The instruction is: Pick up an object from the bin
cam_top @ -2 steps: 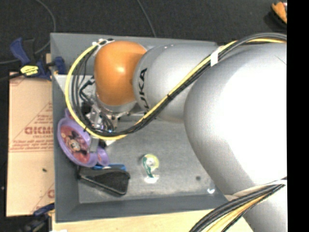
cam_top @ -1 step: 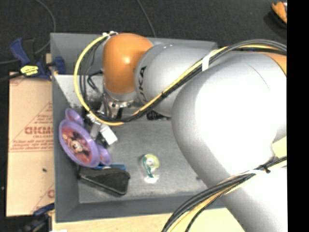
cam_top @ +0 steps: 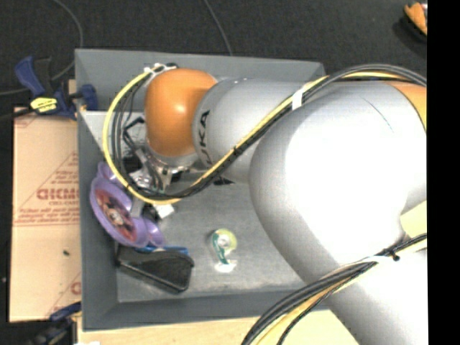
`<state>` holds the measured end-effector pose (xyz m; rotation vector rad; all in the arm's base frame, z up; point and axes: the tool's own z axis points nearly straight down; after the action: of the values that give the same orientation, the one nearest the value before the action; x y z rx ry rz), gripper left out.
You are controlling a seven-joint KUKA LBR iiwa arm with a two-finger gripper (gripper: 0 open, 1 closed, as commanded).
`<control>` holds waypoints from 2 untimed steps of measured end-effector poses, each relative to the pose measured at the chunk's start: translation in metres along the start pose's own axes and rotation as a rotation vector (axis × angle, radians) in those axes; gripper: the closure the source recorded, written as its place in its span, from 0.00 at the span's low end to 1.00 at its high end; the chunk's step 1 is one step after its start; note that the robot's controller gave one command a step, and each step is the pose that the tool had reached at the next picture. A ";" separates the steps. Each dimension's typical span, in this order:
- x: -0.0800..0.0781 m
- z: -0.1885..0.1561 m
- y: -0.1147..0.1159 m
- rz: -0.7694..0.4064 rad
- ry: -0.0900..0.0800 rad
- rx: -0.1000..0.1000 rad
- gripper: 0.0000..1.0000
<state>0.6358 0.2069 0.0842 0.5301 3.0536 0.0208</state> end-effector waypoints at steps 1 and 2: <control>-0.005 0.002 0.001 0.370 0.041 0.006 1.00; -0.006 0.002 0.001 0.370 0.041 0.006 1.00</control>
Offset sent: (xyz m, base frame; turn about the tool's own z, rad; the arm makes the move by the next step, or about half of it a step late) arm 0.0000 0.0000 0.0000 0.0000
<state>0.6415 0.2060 0.0827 1.0972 2.9455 0.0342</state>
